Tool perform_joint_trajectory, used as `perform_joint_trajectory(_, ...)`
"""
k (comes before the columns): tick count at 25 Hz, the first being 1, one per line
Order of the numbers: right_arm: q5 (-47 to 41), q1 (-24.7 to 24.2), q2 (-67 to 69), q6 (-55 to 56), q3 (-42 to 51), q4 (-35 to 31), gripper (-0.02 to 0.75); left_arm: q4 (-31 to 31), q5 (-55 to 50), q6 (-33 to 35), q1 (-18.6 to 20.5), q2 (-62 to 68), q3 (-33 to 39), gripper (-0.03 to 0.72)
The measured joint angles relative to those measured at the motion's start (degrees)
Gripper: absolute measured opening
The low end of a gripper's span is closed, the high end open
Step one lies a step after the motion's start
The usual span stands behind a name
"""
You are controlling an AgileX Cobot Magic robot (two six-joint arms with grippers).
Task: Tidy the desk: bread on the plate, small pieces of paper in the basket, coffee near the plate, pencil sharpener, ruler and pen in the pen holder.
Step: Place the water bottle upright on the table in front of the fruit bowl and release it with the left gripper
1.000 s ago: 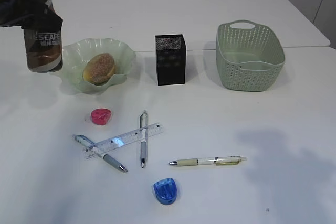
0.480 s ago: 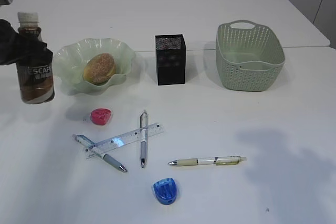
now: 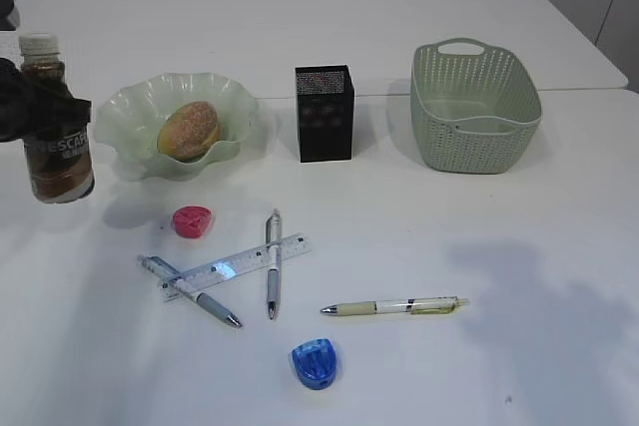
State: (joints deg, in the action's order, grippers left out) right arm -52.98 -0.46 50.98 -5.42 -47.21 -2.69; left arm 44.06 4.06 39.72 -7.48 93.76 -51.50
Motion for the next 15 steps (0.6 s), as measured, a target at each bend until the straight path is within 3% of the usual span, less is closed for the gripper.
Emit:
perform_joint_trajectory(8, 0.1, 0.0, 0.7, 0.0, 0.0, -1.0, 0.570, 0.6, 11.5, -0.8, -5.9, 0.0, 4.7, 0.349)
perform_joint_trajectory(12, 0.2, 0.0, 0.8, 0.0, 0.0, -1.6, 0.570, -0.4, 15.3, -5.7, -6.4, 0.3, 6.0, 0.349)
perform_joint_trajectory(15, 0.3, 0.0, 0.8, 0.0, 0.0, -2.6, 0.570, -5.6, 17.8, -11.5, -6.4, 1.3, 7.0, 0.348)
